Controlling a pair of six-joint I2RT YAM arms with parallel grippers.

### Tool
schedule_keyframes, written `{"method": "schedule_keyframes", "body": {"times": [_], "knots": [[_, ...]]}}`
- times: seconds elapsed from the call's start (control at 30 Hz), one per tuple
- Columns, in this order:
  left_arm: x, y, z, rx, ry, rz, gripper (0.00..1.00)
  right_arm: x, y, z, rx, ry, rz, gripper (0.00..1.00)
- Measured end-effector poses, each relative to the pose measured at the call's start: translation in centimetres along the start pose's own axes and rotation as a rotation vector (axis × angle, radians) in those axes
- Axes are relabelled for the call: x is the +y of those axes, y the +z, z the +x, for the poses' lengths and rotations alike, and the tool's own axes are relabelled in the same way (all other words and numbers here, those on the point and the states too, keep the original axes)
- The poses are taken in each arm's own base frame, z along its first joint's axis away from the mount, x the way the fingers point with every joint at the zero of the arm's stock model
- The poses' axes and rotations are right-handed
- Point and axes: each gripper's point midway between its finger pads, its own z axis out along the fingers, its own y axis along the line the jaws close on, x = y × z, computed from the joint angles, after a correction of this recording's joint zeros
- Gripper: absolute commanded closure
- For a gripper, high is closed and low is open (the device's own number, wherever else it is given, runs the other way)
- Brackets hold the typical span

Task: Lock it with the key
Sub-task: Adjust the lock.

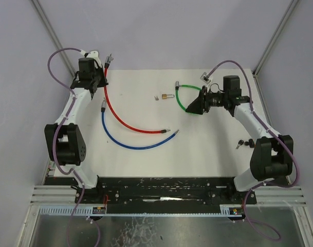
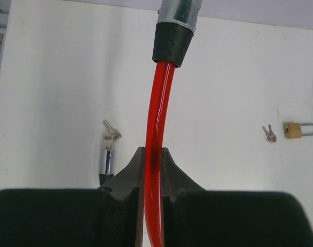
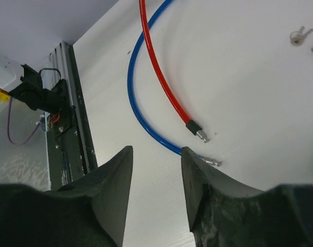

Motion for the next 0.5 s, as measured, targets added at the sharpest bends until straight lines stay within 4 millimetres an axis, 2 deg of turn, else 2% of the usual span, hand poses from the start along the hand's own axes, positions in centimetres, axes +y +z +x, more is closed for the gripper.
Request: {"method": "schedule_keyframes", "body": {"times": [0.07,0.13,0.27,0.4,0.5], "knots": [[-0.5,-0.9,0.5,0.0,-0.006,0.009,1.0,0.6,1.4,0.2,-0.003,-0.003,-0.039,0.29],[-1.1,-1.9,0.8,-0.002,-0.01,0.02,1.0,1.3,3.4,0.2,-0.002,-0.049,-0.085,0.22],[-2.5,-4.6,0.4,-0.039,-0.021,0.056,1.0,3.4,7.8,-0.4,0.0,-0.167,-0.19,0.21],[-3.7,-7.7,-1.1,-0.103,-0.03,0.094,1.0,5.0,13.3,-3.5,-0.033,-0.253,-0.275,0.21],[-4.3,-9.8,-2.5,-0.156,-0.034,0.121,1.0,5.7,17.6,-7.1,-0.061,-0.303,-0.299,0.21]]}}
